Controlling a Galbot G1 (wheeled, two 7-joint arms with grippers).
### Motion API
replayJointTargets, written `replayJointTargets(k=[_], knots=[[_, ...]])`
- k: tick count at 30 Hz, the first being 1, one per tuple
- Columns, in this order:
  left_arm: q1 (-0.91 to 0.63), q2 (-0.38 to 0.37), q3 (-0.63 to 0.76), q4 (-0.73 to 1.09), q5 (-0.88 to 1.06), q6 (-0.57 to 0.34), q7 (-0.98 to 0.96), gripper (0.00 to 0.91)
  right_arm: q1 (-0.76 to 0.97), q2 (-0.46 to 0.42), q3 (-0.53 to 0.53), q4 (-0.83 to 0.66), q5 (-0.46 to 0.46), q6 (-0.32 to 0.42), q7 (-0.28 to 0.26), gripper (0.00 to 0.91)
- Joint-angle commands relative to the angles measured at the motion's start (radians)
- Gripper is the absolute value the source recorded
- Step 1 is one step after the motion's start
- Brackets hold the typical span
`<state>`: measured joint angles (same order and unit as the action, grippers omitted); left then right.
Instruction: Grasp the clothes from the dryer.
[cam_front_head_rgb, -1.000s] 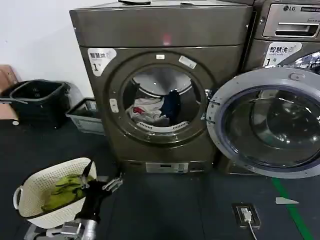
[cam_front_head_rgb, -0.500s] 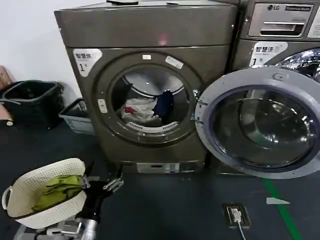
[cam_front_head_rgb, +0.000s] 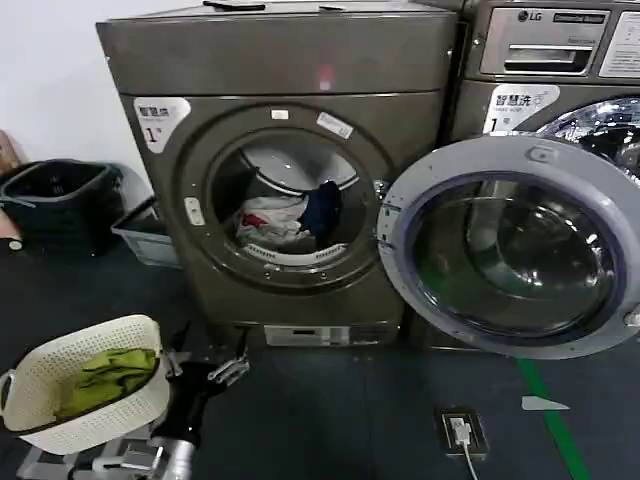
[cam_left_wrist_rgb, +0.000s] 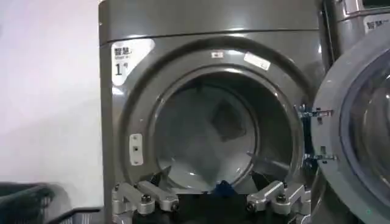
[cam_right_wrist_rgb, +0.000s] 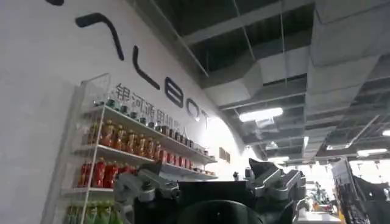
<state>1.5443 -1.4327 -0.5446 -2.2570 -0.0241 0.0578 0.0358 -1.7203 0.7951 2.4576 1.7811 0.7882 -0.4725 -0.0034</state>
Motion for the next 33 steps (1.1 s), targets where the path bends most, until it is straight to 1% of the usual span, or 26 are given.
replayJointTargets(k=[1, 6, 7, 9, 11, 15, 19, 33], knots=[[-0.003, 0.0, 0.0, 0.0, 0.0, -0.001, 0.005, 0.907, -0.002, -0.002, 0.005, -0.002, 0.013, 0.007, -0.002, 0.907], [-0.009, -0.001, 0.002, 0.002, 0.001, -0.003, 0.009, 0.907, 0.004, -0.003, 0.008, -0.001, 0.047, 0.009, 0.01, 0.907], [-0.01, -0.001, 0.002, 0.002, 0.001, -0.003, 0.01, 0.907, 0.004, -0.004, 0.007, -0.002, 0.059, 0.03, 0.023, 0.907], [-0.01, 0.001, 0.002, 0.003, 0.003, -0.009, 0.014, 0.907, 0.003, -0.006, 0.01, -0.009, 0.065, 0.055, 0.028, 0.907], [-0.011, 0.002, 0.003, 0.003, 0.007, -0.016, 0.019, 0.907, 0.0, -0.006, 0.016, -0.01, 0.069, 0.057, 0.026, 0.907], [-0.021, 0.001, 0.007, 0.006, 0.004, -0.013, 0.02, 0.907, -0.002, -0.006, 0.018, -0.011, 0.077, 0.073, 0.039, 0.907], [-0.024, 0.003, 0.015, 0.011, 0.005, -0.012, 0.022, 0.907, -0.001, -0.002, 0.021, -0.008, 0.093, 0.073, 0.037, 0.907], [-0.03, 0.008, 0.01, 0.019, -0.002, -0.002, 0.013, 0.907, -0.009, -0.001, 0.024, -0.003, 0.092, 0.081, 0.024, 0.907]])
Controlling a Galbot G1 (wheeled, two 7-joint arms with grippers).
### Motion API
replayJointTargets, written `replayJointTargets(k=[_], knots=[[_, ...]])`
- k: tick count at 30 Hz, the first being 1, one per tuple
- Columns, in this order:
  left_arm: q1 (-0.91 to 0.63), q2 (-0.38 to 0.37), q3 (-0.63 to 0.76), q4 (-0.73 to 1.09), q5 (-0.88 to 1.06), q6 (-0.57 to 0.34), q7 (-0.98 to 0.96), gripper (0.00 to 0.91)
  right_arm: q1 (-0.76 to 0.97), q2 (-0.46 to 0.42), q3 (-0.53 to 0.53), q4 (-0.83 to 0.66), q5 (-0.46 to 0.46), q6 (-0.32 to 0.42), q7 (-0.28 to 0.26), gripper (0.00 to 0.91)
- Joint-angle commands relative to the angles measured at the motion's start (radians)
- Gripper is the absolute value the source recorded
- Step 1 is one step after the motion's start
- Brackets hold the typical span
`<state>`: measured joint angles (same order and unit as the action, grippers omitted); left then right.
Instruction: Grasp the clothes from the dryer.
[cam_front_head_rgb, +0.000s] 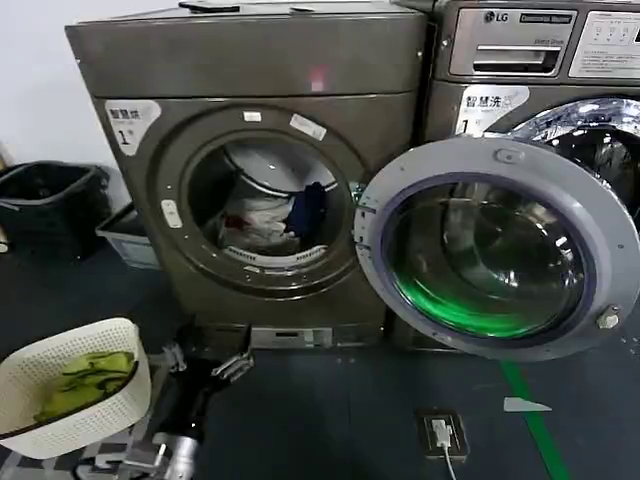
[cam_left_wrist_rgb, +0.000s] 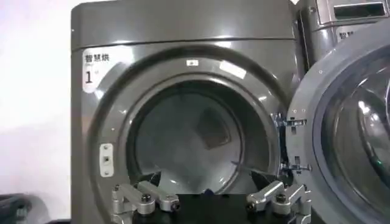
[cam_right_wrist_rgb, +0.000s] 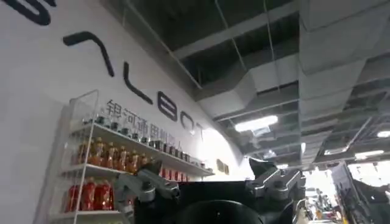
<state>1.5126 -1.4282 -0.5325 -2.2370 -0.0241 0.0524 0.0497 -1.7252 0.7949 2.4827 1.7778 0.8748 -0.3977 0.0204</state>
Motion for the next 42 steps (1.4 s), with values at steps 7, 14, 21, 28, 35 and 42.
replayJointTargets(k=[7, 14, 21, 28, 35, 42], knots=[[-0.002, 0.006, 0.001, -0.006, -0.01, 0.008, 0.0, 0.907, -0.014, -0.001, 0.007, 0.007, 0.007, 0.008, 0.0, 0.907], [0.0, 0.003, -0.004, -0.013, -0.012, 0.007, 0.001, 0.907, -0.012, 0.001, 0.004, 0.009, 0.007, 0.009, -0.003, 0.907], [-0.002, 0.004, -0.009, -0.013, -0.015, 0.007, 0.002, 0.907, -0.012, -0.005, 0.006, 0.012, 0.007, 0.008, -0.005, 0.907], [-0.007, -0.005, -0.006, -0.013, -0.012, 0.01, 0.003, 0.907, -0.009, -0.016, 0.011, 0.004, 0.005, 0.008, -0.009, 0.907], [-0.017, 0.003, -0.01, -0.009, -0.016, 0.013, 0.005, 0.907, -0.006, -0.011, 0.009, 0.007, 0.005, 0.007, -0.007, 0.907], [-0.021, -0.002, -0.007, -0.005, -0.015, 0.012, 0.006, 0.907, -0.009, -0.012, 0.013, 0.007, 0.006, 0.007, -0.009, 0.907]])
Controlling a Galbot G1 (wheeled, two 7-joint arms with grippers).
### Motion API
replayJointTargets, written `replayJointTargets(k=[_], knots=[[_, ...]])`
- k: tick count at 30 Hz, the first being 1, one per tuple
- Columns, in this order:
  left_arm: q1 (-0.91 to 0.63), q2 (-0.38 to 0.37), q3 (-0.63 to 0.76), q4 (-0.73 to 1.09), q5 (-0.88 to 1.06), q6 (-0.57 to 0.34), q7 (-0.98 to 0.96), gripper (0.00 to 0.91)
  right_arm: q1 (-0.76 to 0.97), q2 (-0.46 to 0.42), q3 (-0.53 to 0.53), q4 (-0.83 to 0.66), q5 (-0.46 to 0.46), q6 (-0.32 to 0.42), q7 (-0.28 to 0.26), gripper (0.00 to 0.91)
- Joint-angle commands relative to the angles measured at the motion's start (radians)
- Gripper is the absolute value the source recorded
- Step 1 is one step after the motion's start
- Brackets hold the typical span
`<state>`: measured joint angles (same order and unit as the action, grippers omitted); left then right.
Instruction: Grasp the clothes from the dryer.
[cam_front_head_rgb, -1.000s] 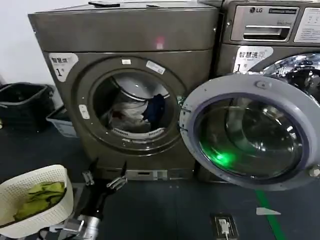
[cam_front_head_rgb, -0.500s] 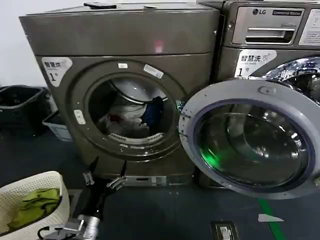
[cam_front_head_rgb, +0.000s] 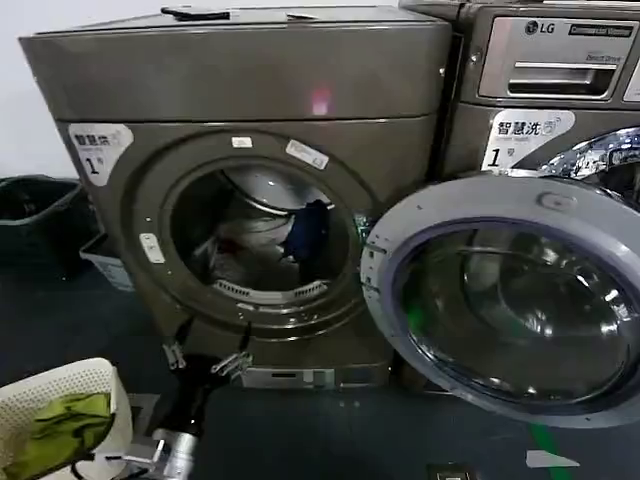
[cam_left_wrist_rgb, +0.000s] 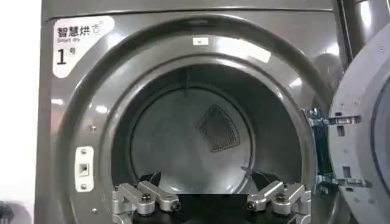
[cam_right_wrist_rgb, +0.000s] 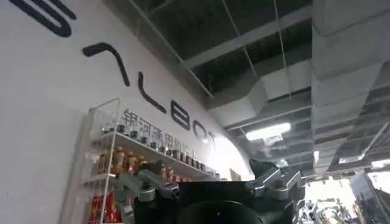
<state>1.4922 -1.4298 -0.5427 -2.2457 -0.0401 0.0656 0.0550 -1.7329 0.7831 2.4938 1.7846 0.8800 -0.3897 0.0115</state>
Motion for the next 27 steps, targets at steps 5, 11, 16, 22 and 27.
replayJointTargets(k=[5, 11, 16, 22, 27], knots=[[-0.009, -0.003, 0.003, 0.003, 0.0, 0.003, 0.002, 0.907, -0.003, -0.002, 0.004, 0.0, 0.0, -0.003, 0.0, 0.907], [-0.007, -0.002, 0.004, 0.004, 0.001, 0.004, 0.003, 0.907, -0.004, -0.001, 0.006, 0.001, 0.001, -0.003, 0.0, 0.907], [-0.005, 0.0, 0.0, 0.002, 0.0, 0.002, 0.002, 0.907, -0.008, -0.004, 0.012, 0.0, 0.002, -0.003, -0.001, 0.907], [-0.001, 0.0, 0.0, -0.002, 0.001, 0.001, 0.003, 0.907, -0.013, 0.001, 0.016, 0.001, 0.007, -0.002, -0.002, 0.907], [0.004, -0.001, 0.001, -0.006, 0.002, 0.0, 0.002, 0.907, -0.02, 0.004, 0.024, 0.001, 0.01, -0.001, -0.002, 0.907]])
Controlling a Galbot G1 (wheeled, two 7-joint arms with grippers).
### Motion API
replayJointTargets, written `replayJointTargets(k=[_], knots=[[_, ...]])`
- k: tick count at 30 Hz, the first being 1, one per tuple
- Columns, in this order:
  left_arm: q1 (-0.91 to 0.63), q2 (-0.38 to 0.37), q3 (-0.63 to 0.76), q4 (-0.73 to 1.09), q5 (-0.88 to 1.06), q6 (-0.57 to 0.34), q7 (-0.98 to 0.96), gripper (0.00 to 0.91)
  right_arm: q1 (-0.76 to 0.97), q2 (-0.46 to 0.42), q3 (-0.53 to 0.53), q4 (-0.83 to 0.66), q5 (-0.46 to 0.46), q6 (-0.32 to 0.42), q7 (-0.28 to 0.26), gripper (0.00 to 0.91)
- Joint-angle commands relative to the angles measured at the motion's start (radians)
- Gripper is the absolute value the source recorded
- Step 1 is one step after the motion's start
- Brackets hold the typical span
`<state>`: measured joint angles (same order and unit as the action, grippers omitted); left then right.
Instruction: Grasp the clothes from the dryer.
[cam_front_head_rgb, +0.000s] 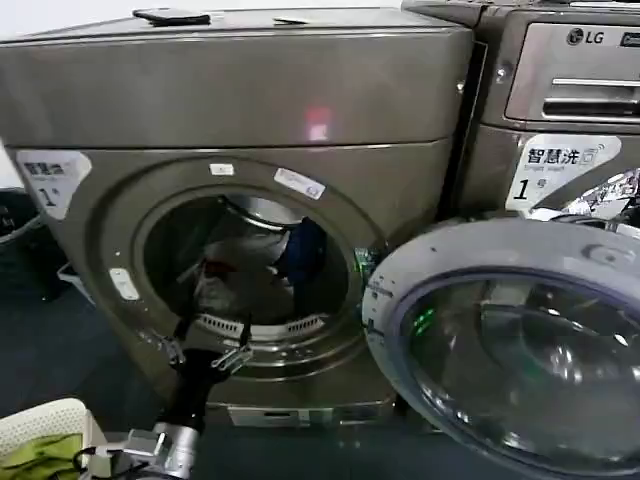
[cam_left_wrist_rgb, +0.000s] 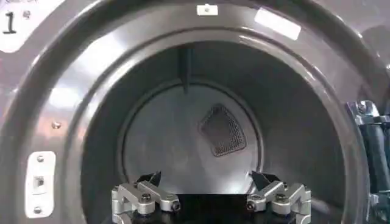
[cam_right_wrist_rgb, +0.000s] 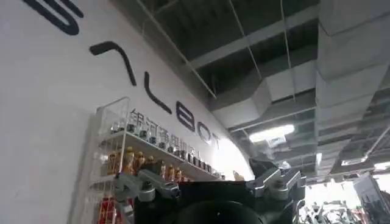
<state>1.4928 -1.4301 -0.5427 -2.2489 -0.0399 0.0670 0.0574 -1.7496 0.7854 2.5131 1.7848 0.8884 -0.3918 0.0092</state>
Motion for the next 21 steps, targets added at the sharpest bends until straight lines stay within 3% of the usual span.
replayJointTargets(k=[1, 21], knots=[[0.005, -0.001, 0.001, -0.004, 0.002, -0.002, 0.0, 0.907, -0.004, 0.002, 0.006, 0.0, 0.003, 0.001, 0.001, 0.907], [-0.009, 0.0, -0.002, 0.0, -0.003, -0.004, 0.001, 0.907, -0.016, 0.007, 0.029, 0.0, 0.008, -0.001, -0.008, 0.907]])
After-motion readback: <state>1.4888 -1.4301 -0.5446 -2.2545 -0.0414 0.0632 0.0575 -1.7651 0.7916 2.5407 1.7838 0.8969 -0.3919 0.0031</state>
